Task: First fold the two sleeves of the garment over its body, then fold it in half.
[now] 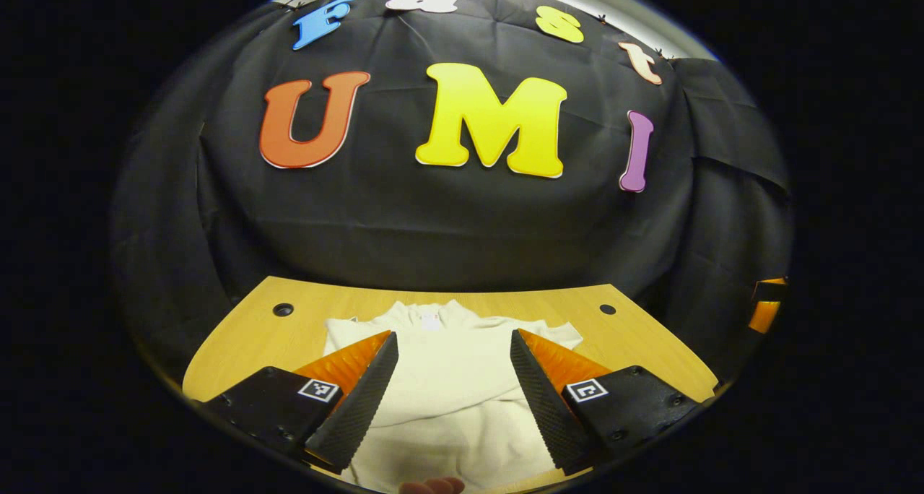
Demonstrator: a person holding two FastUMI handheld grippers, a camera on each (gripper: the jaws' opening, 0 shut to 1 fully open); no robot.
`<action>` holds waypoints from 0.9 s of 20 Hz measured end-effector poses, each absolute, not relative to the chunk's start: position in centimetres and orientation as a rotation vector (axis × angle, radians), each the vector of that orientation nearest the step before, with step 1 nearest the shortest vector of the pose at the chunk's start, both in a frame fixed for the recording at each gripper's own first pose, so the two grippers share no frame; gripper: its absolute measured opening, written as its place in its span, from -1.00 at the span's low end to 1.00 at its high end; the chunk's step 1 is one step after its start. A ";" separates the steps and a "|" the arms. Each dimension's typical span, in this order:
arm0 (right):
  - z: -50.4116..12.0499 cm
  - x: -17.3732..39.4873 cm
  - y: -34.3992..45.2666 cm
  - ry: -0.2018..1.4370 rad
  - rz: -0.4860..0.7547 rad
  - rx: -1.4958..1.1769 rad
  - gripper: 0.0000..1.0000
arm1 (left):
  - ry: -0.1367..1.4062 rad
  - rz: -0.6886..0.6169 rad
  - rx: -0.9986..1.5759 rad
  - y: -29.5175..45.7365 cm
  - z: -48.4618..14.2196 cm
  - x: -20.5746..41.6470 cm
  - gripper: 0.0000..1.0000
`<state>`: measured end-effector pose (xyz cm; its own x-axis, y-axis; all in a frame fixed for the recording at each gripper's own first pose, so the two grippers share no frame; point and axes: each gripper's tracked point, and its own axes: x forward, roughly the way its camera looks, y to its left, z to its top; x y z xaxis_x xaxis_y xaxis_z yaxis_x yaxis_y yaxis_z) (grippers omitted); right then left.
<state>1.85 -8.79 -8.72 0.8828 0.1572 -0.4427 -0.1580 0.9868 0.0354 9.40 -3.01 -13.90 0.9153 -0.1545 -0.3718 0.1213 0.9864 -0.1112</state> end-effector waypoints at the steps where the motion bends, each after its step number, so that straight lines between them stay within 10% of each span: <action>1: -9.1 1.7 -8.5 0.467 0.171 -0.002 0.81 | 0.398 -0.130 -0.089 -2.1 -13.8 8.0 0.96; 18: -23.1 -3.8 -11.0 0.871 0.206 -0.022 0.91 | 0.900 -0.061 -0.234 5.3 -28.6 -7.6 0.97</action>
